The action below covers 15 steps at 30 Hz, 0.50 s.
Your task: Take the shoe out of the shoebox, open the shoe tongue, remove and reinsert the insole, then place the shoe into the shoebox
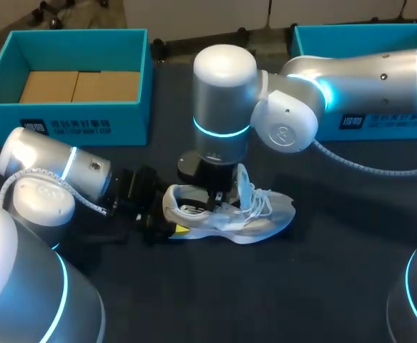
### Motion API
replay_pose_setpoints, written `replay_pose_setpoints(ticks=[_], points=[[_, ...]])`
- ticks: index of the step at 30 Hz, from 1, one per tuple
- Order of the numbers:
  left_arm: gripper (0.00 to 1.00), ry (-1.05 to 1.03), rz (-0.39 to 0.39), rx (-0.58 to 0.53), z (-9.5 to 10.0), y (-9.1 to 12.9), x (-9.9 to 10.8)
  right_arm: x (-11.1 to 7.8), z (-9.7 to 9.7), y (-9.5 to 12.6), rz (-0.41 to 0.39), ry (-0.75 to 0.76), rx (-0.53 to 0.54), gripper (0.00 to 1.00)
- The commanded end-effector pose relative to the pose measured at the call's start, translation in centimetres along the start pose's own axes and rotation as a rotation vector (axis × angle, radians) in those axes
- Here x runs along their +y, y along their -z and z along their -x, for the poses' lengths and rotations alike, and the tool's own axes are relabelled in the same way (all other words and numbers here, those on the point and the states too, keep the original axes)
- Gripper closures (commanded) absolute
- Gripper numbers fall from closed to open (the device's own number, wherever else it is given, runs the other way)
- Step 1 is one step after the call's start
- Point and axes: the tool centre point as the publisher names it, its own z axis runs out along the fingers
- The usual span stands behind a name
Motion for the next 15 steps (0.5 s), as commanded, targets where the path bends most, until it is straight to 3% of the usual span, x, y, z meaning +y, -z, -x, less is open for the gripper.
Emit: replay_pose_setpoints(ticks=[1,6,15], points=[[1.00,0.000,0.004,-0.003,-0.1,0.0,0.1,-1.1,-0.8,-1.3,-0.003,0.010,-0.005,1.00],[1.00,0.000,0.004,-0.003,-0.1,0.0,0.1,-1.4,-0.7,0.5,0.003,0.015,-0.028,1.00],[1.00,0.000,0.004,-0.003,-0.1,0.0,0.1,-0.9,-0.4,3.3,0.083,0.019,-0.081,1.00]])
